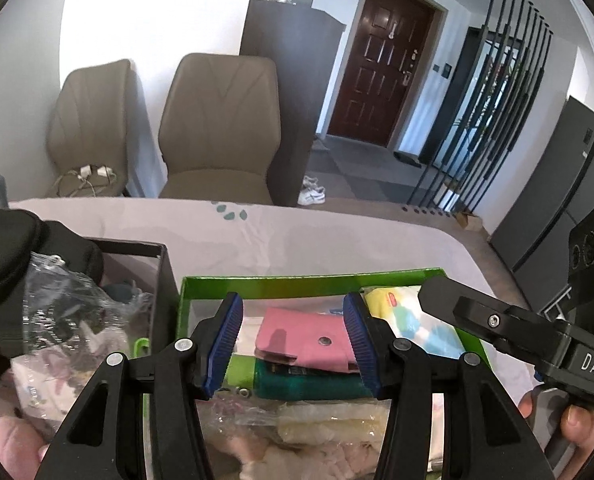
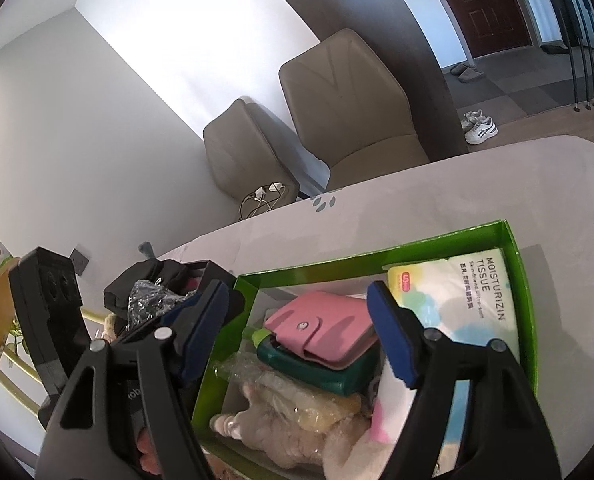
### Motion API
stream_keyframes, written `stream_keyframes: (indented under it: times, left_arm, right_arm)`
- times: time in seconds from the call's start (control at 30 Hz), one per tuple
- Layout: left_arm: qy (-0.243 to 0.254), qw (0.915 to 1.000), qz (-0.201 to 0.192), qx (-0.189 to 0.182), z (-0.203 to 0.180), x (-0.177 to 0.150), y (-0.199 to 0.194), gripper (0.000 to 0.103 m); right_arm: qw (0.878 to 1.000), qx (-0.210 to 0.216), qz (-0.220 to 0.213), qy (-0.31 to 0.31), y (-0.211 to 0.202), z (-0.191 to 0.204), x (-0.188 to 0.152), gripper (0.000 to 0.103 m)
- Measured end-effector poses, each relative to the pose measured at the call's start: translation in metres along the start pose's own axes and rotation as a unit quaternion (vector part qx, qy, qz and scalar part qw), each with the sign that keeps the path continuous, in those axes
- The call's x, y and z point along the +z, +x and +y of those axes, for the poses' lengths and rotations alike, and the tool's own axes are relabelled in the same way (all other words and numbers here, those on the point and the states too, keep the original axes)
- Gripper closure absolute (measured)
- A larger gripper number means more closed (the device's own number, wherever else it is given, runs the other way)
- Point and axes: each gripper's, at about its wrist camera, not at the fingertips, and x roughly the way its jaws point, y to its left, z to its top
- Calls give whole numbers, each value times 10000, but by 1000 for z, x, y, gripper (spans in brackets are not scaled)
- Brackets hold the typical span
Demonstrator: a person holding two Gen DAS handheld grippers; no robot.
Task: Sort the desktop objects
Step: 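Open the left tool to release the pink wallet into the box, then withdraw the open left tool from the green box back to the pile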
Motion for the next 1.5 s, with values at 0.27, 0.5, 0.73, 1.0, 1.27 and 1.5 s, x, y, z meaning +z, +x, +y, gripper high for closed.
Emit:
stream_keyframes:
  times: [0.27,0.5,0.73,1.0,1.27,1.5]
  left_arm:
    - [119,9996,-233,117,-2,1,-19,37]
    - [154,9975,-673,175,3,0,-45,20]
    - [91,9966,-806,110,13,-6,-55,3]
    - [78,9964,-780,338,16,-27,-75,1]
    - [31,9946,-947,430,21,-50,-108,1]
    - [-20,9932,-1027,552,27,-65,-134,1]
  right_arm:
    - [9997,-180,-112,-98,-20,9,-4,30]
    - [9995,-149,-253,-107,-43,15,-6,25]
    - [9989,-90,-466,-26,-67,19,-12,0]
    - [9984,-125,-544,39,-89,21,-25,0]
    - [9983,-71,-567,-122,-110,37,-42,0]
    - [9977,41,-594,-334,-131,56,-56,0]
